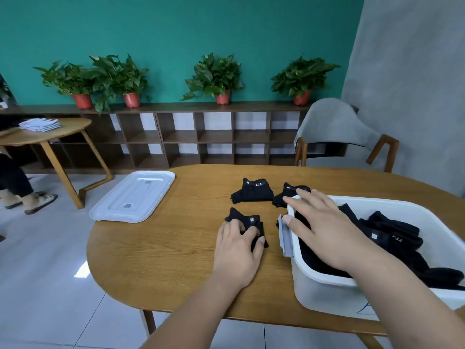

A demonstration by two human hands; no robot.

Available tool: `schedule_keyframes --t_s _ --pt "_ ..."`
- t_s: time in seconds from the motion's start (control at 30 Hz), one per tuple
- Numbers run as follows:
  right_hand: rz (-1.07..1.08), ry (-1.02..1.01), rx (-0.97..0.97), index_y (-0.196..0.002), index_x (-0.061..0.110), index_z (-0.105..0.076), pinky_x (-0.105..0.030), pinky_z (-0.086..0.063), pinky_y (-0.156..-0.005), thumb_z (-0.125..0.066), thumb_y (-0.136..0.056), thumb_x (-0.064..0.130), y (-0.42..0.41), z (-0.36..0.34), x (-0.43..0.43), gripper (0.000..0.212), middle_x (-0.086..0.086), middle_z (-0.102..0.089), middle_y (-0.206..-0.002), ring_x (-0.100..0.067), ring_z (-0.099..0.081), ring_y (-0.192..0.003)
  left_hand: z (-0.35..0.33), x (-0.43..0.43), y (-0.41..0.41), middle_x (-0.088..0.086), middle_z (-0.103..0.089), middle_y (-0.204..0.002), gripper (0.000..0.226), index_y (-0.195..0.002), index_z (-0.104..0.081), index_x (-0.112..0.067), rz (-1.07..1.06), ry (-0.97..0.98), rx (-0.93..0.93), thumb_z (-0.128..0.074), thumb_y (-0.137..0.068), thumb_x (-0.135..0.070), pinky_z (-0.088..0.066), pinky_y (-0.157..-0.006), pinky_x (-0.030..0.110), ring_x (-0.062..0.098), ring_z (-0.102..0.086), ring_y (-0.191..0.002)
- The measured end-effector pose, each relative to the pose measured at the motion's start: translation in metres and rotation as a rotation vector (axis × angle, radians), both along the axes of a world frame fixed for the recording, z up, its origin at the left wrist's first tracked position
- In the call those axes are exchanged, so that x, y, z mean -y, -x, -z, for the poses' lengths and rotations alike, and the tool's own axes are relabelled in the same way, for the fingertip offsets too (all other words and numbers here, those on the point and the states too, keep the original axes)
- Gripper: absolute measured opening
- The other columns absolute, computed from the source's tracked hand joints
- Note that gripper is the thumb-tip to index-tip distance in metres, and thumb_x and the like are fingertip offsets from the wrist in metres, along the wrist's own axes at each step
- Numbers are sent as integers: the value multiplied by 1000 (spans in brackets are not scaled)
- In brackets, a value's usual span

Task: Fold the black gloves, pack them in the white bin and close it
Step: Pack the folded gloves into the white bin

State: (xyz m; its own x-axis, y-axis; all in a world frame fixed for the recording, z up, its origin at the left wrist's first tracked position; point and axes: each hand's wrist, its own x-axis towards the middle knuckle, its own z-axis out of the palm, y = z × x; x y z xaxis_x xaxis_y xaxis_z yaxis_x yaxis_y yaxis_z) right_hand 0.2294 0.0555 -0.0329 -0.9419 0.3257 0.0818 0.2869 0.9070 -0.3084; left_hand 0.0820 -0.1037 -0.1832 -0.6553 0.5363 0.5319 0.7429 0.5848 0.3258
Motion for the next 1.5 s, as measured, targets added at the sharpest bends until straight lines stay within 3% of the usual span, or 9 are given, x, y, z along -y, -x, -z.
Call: schedule_keyframes --t_s 0.2,0.43,0.67,0.77,1.13,1.2,1.33,1.43,1.5 --pt "-8 19 6 -161 50 -23 -42 -12 -130 -20 -97 72 1 0 0 68 21 -3 -173 -5 11 -158 -3 22 1 -16 -48 -110 12 -109 -66 -34 -32 -173 210 -66 -100 -41 -45 -101 39 7 -47 -108" --pt "-14 19 -3 -161 50 -24 -42 -13 -129 -20 -95 74 2 1 -1 70 22 -4 -172 -2 9 -157 -13 18 -4 -12 -59 -126 68 -148 -43 -39 -308 -25 309 -56 -90 -71 -34 -101 38 16 -51 -120" --pt "-21 30 -14 -160 49 -26 -45 -15 -129 -21 -96 75 4 5 -4 70 22 -6 -172 -3 8 -158 -15 29 -6 -16 -56 -110 49 -135 -58 -44 -139 -301 414 -76 -92 -27 -51 -85 28 5 -60 -93" --pt "-22 29 -10 -161 49 -26 -44 -14 -129 -23 -98 73 4 5 -3 67 20 -7 -172 -5 8 -158 -18 33 -11 -18 -56 -113 48 -132 -64 -41 -76 -410 424 -76 -94 -14 -52 -85 23 -3 -58 -100" --pt "-69 -24 -125 -161 45 -29 -40 -6 -131 -18 -95 78 1 3 0 75 19 -26 -169 -4 -8 -159 -103 28 -47 -21 -57 -122 52 -133 -65 -39 91 -764 370 -81 -92 -14 -52 -95 17 5 -62 -117" --pt "-112 54 -177 -161 47 -27 -38 -9 -131 -19 -95 83 2 -3 3 76 17 -38 -164 -2 -20 -155 -118 25 -55 -20 -57 -123 53 -134 -66 -38 123 -769 335 -83 -90 -15 -51 -95 16 5 -61 -119" --pt "-179 379 -215 -161 56 -10 -33 -39 -117 -35 -99 77 -1 -17 10 70 9 -65 -140 -4 -58 -127 -137 14 -73 -22 -56 -126 51 -135 -65 -38 226 -731 324 -82 -91 -19 -52 -98 22 5 -60 -121" --pt "-148 537 -348 -163 49 -13 -31 -38 -119 -41 -106 57 -5 -22 14 63 37 -48 -144 17 -48 -128 -142 7 -84 -23 -57 -130 52 -139 -60 -42 296 -702 386 -77 -95 -20 -55 -100 27 5 -60 -124" --pt "-102 614 -435 -163 48 -16 -31 -38 -119 -44 -109 49 -6 -24 14 61 36 -47 -146 15 -49 -129 -144 3 -87 -21 -59 -134 55 -142 -58 -43 354 -711 457 -75 -97 -18 -55 -104 31 7 -61 -127"
